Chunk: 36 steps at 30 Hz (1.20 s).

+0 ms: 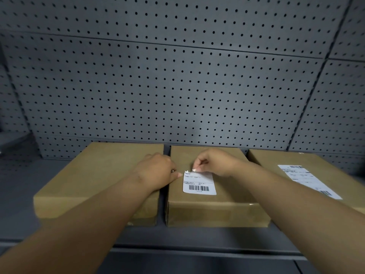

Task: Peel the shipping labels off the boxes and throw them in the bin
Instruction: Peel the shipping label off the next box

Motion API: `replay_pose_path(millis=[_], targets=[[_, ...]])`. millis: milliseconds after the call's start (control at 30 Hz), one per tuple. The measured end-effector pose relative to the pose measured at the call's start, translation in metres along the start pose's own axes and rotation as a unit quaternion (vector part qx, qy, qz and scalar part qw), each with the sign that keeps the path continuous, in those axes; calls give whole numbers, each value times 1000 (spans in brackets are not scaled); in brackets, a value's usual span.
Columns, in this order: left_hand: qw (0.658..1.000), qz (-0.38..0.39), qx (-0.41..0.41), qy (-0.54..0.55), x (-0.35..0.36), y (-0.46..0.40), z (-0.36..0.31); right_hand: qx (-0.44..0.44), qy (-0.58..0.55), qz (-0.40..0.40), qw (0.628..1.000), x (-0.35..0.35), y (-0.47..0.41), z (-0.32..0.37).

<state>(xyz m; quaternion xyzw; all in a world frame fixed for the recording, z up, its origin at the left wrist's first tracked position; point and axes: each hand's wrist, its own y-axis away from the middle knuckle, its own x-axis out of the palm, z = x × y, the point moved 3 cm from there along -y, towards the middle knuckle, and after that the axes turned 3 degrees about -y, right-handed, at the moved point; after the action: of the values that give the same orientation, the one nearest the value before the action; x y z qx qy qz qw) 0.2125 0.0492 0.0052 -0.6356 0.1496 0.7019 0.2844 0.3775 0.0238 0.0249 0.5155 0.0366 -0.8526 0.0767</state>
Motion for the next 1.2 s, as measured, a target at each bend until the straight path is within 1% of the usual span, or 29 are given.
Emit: replay_pose_path(millis=[100, 233, 433, 600, 667, 733, 800, 900, 1000, 1100, 1167, 1200], targets=[[1000, -5, -3, 0, 0, -1, 0, 6, -12, 2, 1000, -7, 5, -7], [1000, 0, -9, 0, -2, -3, -1, -2, 31, 14, 999, -5, 7, 0], [1000, 8, -8, -5, -2, -2, -2, 56, -40, -10, 998, -52, 39, -34], [1000, 8, -10, -18, -2, 2, -6, 68, -20, -12, 997, -58, 36, -31], [1000, 10, -12, -20, -1, 4, -6, 80, 17, -38, 996, -66, 38, -35], [1000, 11, -14, -19, 0, 5, -6, 106, 53, -98, 988, -86, 45, -38], [1000, 12, -17, -13, -1, 5, -5, 121, 41, -146, 981, -106, 53, -32], [1000, 4, -25, 15, -5, 6, -4, 89, -15, -177, 980, -110, 56, -11], [994, -58, -46, 86, -19, 9, -5, 52, -73, -174, 981, -88, 49, 10], [968, -148, -68, 191, -37, 12, -8, 14, -132, -158, 978, -64, 38, 25], [955, -187, -66, 221, -44, 12, -12, -4, -165, -149, 975, -51, 33, 35], [951, -193, -66, 232, -46, 13, -14, -8, -173, -149, 973, -46, 31, 39]])
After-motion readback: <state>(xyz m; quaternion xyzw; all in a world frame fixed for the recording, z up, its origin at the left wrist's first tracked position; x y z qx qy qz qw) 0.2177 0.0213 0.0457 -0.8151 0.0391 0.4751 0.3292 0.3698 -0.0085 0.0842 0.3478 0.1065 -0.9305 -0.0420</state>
